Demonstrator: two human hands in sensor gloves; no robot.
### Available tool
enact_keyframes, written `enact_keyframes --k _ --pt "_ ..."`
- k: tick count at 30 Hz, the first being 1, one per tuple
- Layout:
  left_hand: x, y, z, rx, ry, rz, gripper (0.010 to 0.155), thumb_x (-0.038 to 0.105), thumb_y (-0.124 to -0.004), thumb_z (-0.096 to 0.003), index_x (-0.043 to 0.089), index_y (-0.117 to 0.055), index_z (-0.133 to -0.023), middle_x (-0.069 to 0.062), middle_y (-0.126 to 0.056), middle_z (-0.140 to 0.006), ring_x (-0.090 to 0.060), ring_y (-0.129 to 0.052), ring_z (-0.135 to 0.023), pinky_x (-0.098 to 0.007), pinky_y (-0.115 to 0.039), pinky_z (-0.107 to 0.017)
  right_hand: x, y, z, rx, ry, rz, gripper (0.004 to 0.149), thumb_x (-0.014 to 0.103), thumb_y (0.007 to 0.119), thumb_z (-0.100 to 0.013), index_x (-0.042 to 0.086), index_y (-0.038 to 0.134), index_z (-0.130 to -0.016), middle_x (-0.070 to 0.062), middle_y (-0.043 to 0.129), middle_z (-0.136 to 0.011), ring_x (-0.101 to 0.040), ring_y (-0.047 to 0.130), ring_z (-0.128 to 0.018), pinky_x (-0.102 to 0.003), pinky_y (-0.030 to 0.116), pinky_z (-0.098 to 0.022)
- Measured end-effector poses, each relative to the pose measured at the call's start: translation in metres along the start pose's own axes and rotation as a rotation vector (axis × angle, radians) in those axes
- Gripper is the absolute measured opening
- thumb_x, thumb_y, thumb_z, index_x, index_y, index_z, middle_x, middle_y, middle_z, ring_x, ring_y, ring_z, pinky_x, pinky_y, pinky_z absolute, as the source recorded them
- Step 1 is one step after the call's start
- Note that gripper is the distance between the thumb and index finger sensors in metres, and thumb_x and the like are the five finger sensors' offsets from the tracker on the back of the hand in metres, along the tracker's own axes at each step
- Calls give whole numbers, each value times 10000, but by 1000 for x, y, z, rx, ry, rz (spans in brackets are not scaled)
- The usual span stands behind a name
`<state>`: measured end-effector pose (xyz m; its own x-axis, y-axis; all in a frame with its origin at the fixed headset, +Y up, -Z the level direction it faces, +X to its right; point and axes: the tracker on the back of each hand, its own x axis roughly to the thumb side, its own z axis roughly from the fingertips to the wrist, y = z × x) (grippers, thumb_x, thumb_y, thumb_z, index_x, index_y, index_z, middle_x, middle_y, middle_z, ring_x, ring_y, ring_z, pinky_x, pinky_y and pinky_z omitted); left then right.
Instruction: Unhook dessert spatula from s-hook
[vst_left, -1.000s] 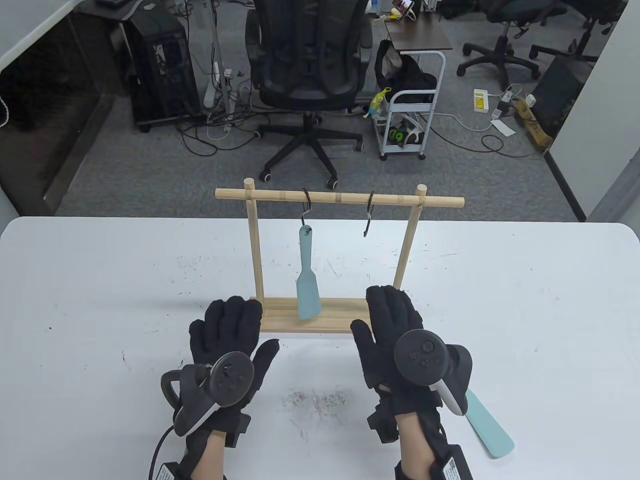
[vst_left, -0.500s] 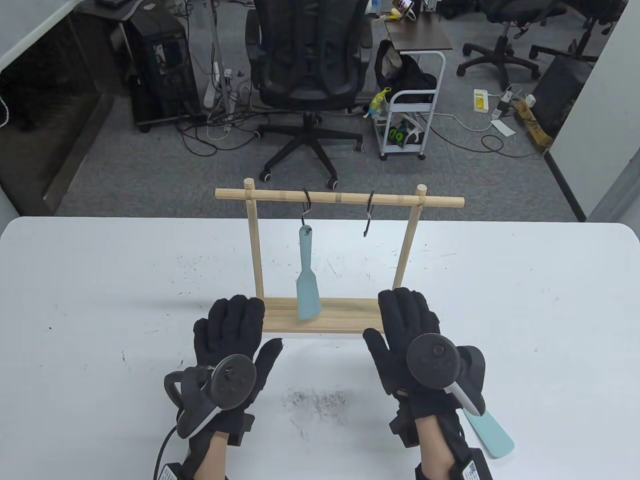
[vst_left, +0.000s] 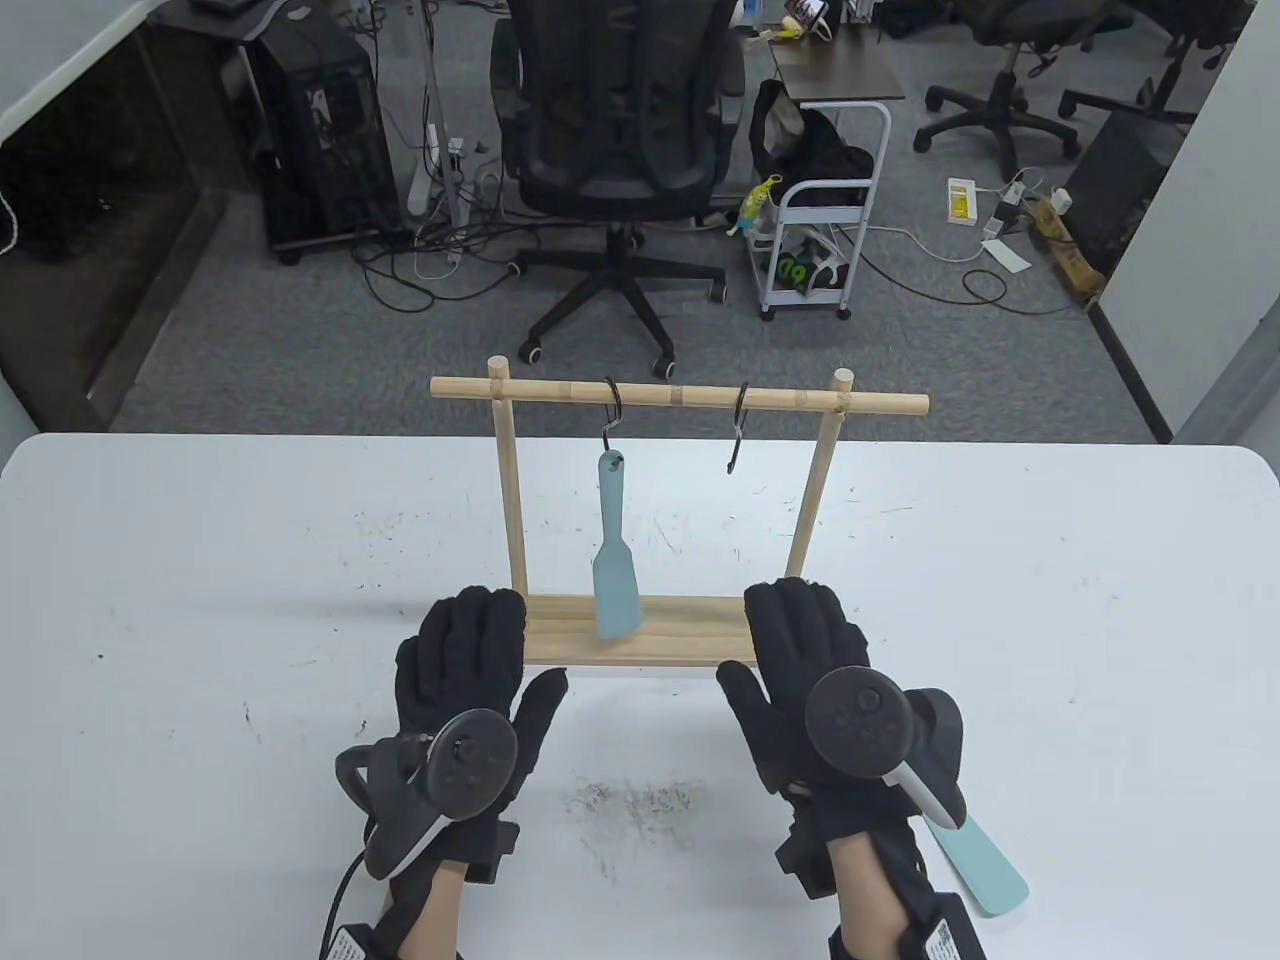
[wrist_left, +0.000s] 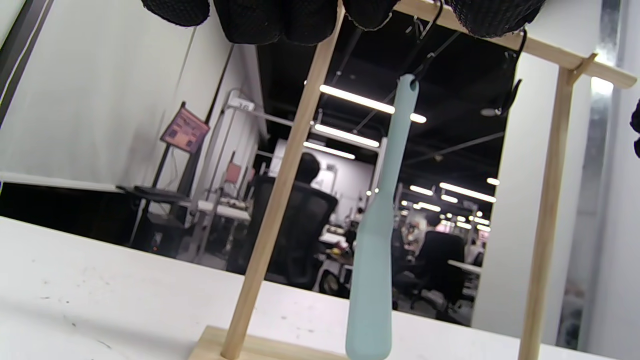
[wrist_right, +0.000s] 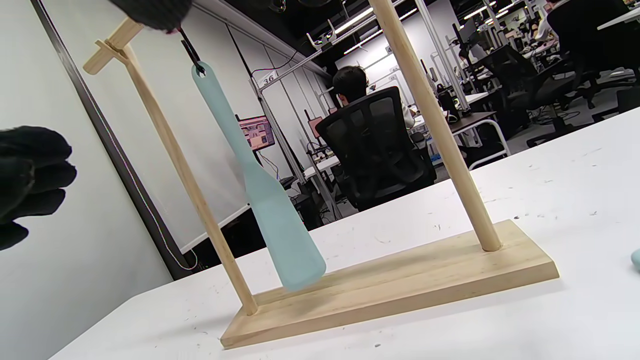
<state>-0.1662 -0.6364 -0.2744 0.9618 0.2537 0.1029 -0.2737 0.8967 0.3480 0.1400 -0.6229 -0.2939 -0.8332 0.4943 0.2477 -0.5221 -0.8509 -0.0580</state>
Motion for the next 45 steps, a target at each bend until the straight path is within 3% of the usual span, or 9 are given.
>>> enact_keyframes --k 14,18,29,45 --pt "15 -14 -12 22 -2 137 828 650 -660 -526 259 -377 -1199 -85 -503 -1247 -378 -581 -1139 -581 -544 -827 -2 -10 4 -4 -7 -54 713 547 716 -480 260 514 -1101 -108 459 -1174 -443 450 -1068 -643 425 -735" --pt "22 -20 -26 19 3 181 834 642 -677 -520 248 -377 -1192 -83 -507 -1238 -371 -593 -1129 -567 -558 -823 -2 -11 5 -8 -11 -64 714 548 716 -481 258 516 -1102 -111 462 -1173 -448 458 -1066 -644 429 -735" --pt "30 -33 -74 -117 90 445 841 623 -703 -519 227 -376 -1185 -88 -517 -1222 -359 -617 -1111 -543 -590 -814 -5 -16 7 -10 -19 -98 714 550 715 -482 253 524 -1102 -116 461 -1174 -456 461 -1063 -645 432 -733" --pt "25 -78 -127 -227 247 705 861 588 -743 -513 204 -362 -1183 -88 -513 -1218 -354 -607 -1117 -535 -571 -814 -6 -20 11 -25 -33 -112 708 550 715 -482 252 539 -1100 -120 466 -1172 -464 471 -1057 -641 436 -734"
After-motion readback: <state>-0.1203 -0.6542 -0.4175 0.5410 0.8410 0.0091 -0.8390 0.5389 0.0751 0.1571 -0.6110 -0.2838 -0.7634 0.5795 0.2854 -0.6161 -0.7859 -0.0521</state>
